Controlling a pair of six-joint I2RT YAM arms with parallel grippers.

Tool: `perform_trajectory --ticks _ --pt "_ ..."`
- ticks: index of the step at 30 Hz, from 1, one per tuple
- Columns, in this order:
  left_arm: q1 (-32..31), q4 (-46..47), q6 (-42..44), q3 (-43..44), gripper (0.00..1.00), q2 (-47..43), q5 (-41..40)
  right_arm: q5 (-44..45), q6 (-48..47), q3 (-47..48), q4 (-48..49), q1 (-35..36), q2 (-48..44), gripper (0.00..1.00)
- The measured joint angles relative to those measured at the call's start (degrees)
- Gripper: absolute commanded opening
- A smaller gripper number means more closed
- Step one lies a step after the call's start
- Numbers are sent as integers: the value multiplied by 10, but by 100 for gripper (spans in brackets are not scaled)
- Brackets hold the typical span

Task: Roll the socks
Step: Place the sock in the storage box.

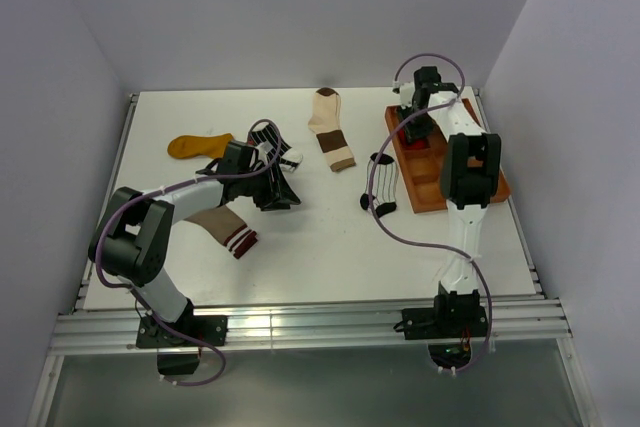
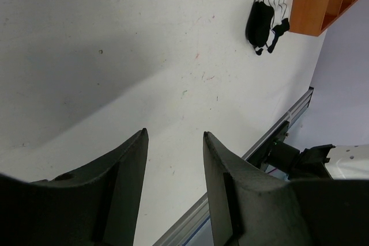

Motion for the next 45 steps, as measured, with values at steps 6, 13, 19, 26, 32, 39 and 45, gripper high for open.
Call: perform_trajectory --ticks 6,13,19,26,32,39,45 --pt "0 0 0 0 49 0 0 -20 8 -5 1 -20 6 9" --pt "0 0 0 0 49 0 0 -23 8 -29 17 -21 -3 40" --pt "0 0 0 0 50 0 0 -24 16 -29 12 -22 -4 57" --pt "0 0 1 0 53 0 0 -19 30 -30 6 -22 -16 63" --pt "-2 1 10 0 56 -1 -2 -15 38 -36 7 -22 -70 65" --pt "-7 -3 16 0 55 -17 -23 -15 40 -36 12 -22 -109 65" --pt "-7 -38 8 -2 53 -97 -150 -16 43 -38 12 -22 -129 66"
